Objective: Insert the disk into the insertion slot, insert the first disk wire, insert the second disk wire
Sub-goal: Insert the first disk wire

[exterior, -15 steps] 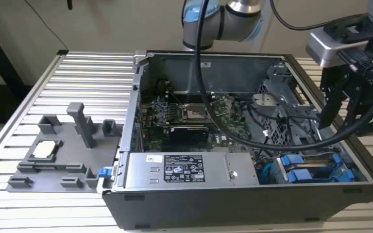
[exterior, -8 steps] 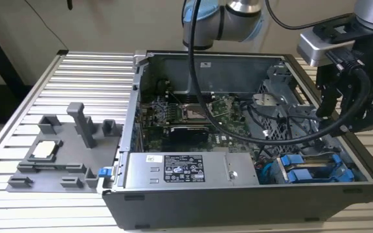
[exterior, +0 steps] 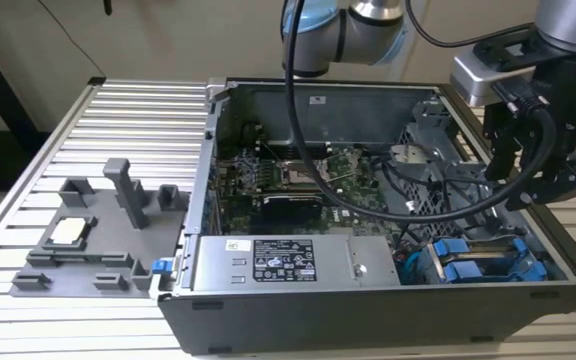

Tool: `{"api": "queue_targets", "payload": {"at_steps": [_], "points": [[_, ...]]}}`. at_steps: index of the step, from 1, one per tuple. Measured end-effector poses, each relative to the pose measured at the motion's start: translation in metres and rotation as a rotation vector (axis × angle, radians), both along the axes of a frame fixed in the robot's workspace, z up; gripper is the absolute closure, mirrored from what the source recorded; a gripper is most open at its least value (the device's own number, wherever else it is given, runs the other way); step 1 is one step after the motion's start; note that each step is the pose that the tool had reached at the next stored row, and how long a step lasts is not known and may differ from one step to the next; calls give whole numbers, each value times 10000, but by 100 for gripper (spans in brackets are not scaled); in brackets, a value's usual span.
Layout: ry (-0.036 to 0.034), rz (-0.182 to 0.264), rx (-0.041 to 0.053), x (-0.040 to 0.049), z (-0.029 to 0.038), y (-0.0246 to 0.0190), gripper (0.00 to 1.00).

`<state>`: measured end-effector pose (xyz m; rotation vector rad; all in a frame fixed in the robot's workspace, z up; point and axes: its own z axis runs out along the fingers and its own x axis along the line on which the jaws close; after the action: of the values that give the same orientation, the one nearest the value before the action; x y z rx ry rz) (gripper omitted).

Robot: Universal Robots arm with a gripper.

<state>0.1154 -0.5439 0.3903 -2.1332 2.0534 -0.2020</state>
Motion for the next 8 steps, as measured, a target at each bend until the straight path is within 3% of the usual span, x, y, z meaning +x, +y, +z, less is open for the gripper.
{"api": "queue_targets", "payload": {"at_steps": [8], "points": [[-6,1,3,0,-4,0,51]]}}
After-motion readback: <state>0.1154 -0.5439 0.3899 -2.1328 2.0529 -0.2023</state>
